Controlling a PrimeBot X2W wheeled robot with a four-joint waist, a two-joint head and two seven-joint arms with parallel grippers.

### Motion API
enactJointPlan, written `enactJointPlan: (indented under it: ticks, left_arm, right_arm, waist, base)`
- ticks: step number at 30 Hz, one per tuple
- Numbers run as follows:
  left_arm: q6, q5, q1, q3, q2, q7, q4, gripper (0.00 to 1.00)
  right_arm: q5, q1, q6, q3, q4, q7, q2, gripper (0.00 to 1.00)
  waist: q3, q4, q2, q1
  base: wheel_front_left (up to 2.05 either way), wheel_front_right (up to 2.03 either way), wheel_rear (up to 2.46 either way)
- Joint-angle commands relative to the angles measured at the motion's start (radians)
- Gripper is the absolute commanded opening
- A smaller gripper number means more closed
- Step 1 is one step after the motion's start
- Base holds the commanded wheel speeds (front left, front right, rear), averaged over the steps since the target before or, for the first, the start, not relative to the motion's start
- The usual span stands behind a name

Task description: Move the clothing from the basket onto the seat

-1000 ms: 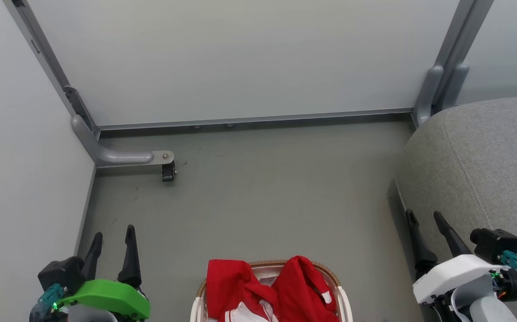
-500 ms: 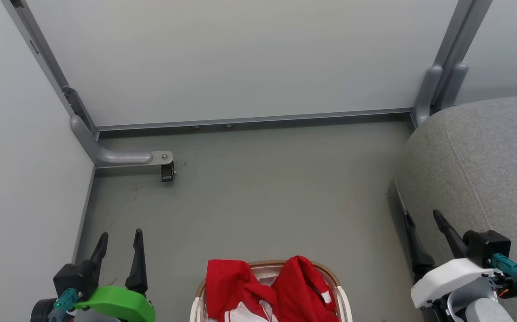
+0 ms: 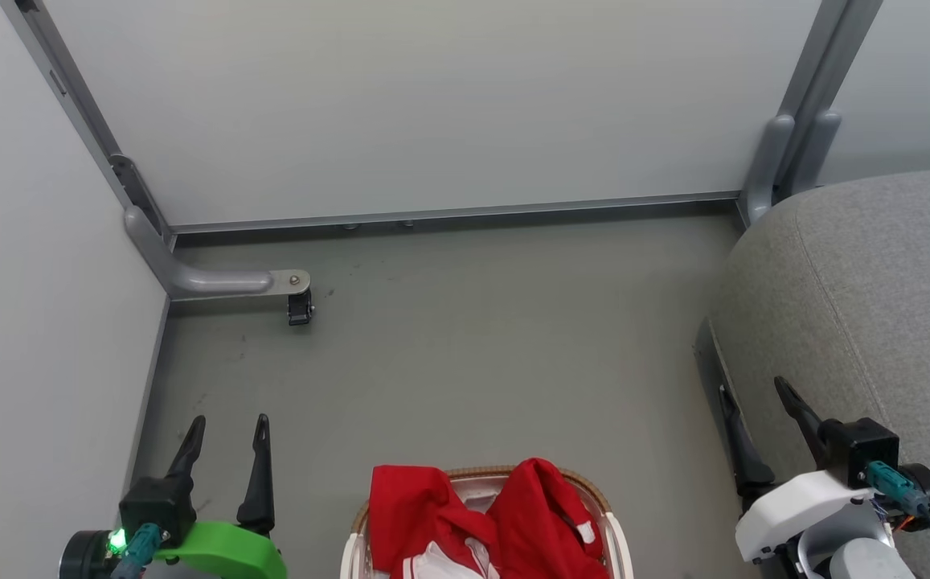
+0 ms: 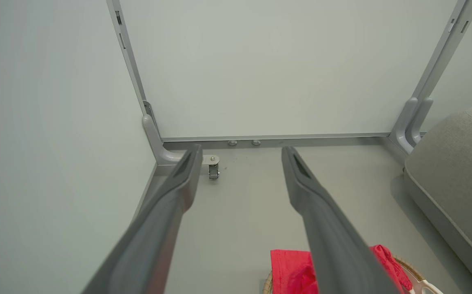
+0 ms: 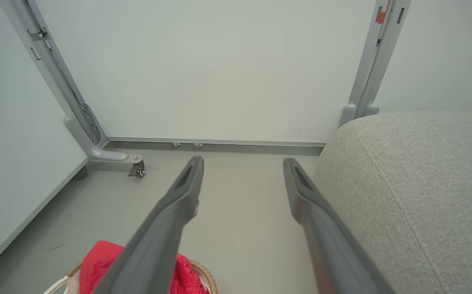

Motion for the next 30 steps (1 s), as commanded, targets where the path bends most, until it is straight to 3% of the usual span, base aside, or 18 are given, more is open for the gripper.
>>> enactJointPlan:
  ticks: [1,12,19,30]
  left_arm:
    - [-0.006,0.019,0.012,0.003,-0.003,-0.009,-0.002,1.00]
    - [-0.019,0.095,0.013,-0.009,-0.016,-0.029,0.012,1.00]
    - [-0.030,0.130,-0.042,-0.066,-0.025,-0.042,0.055,1.00]
    - [-0.033,0.009,-0.200,-0.245,-0.014,-0.039,0.219,1.00]
  right_arm:
    - [-0.023,-0.008,0.000,-0.002,0.001,-0.009,-0.004,1.00]
    - [-0.109,-0.009,0.000,-0.006,0.005,-0.029,0.002,1.00]
    - [-0.164,-0.048,0.000,-0.001,-0.011,-0.041,0.008,1.00]
    - [-0.165,-0.155,0.000,0.019,-0.057,-0.041,0.021,1.00]
  waist:
    - [0.002,0.000,0.0000,0.0000]
    - [0.014,-0.008,0.0000,0.0000]
    - [0.087,-0.029,0.0000,0.0000]
    - [0.292,-0.089,0.0000,0.0000]
  base:
    - [0.00,0.00,0.00]
    - [0.00,0.00,0.00]
    - [0.00,0.00,0.00]
    - [0.00,0.00,0.00]
